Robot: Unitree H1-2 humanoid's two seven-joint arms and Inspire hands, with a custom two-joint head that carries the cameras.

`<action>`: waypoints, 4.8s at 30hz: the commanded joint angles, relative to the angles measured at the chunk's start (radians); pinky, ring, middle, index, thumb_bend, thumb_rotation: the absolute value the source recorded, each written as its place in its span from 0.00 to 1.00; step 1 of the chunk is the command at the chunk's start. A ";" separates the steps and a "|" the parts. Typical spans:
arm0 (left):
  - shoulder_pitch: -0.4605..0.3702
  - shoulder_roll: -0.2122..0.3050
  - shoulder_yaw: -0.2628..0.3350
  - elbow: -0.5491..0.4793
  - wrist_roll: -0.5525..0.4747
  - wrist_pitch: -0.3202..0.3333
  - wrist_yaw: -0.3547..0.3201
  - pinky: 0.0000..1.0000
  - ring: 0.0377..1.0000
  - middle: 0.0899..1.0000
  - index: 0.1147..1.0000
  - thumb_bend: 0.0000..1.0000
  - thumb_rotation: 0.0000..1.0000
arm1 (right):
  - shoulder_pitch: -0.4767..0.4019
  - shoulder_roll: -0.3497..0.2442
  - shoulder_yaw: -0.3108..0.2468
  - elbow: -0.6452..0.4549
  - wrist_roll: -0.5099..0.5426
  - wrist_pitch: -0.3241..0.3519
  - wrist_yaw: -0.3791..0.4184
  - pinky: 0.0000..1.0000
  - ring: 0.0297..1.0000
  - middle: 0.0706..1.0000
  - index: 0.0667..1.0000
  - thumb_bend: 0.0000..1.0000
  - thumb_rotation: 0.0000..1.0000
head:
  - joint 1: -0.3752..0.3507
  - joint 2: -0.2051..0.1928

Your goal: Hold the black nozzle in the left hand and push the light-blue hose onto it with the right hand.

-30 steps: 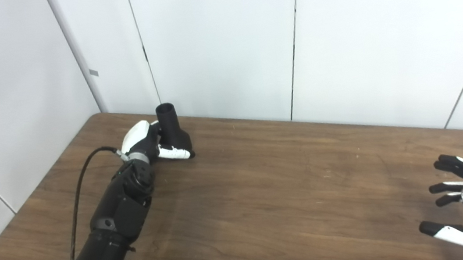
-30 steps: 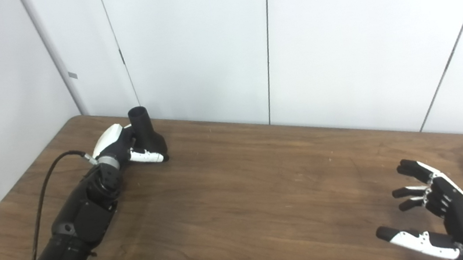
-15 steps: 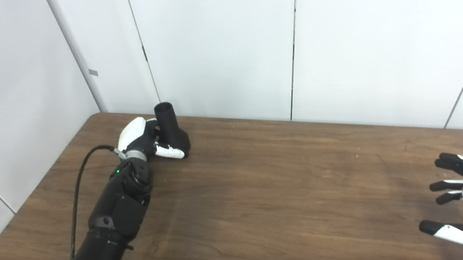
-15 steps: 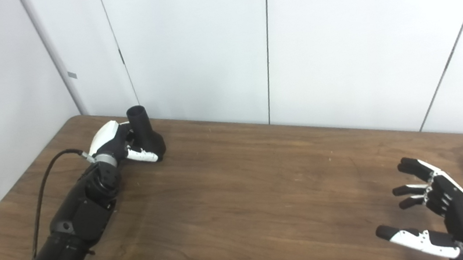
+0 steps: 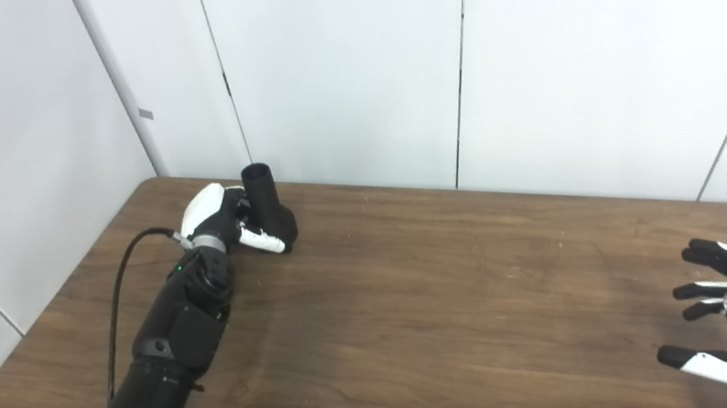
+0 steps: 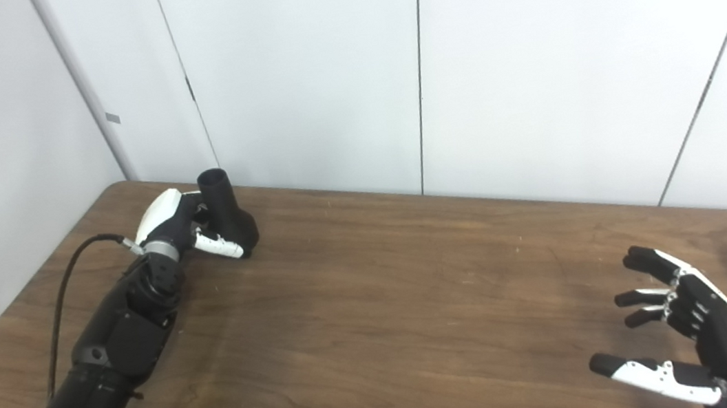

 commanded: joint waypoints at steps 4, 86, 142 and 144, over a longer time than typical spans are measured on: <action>-0.008 0.016 -0.008 0.001 -0.004 -0.008 0.005 1.00 0.73 0.58 0.55 0.85 0.08 | -0.025 -0.009 -0.006 -0.036 -0.002 -0.020 -0.005 0.50 0.60 0.78 0.77 0.84 0.17 | -0.003 0.002; 0.066 -0.229 -0.415 -0.290 0.060 -0.453 -0.274 1.00 0.62 0.42 0.43 0.53 0.00 | -0.094 -0.015 -0.012 -0.204 -0.114 0.180 -0.015 0.47 0.60 0.77 0.78 0.74 0.31 | -0.361 0.108; 0.095 -0.137 -0.345 -0.206 0.036 -0.601 -0.283 1.00 0.61 0.43 0.42 0.53 0.00 | -0.606 -0.494 0.061 0.349 -0.786 0.504 0.556 0.81 0.93 0.94 0.89 0.98 0.23 | -0.767 0.040; 0.096 -0.138 -0.342 -0.211 0.031 -0.597 -0.286 1.00 0.61 0.43 0.42 0.53 0.00 | -0.599 -0.494 0.080 0.364 -0.775 0.499 0.531 0.80 0.92 0.92 0.88 0.98 0.23 | -0.766 0.041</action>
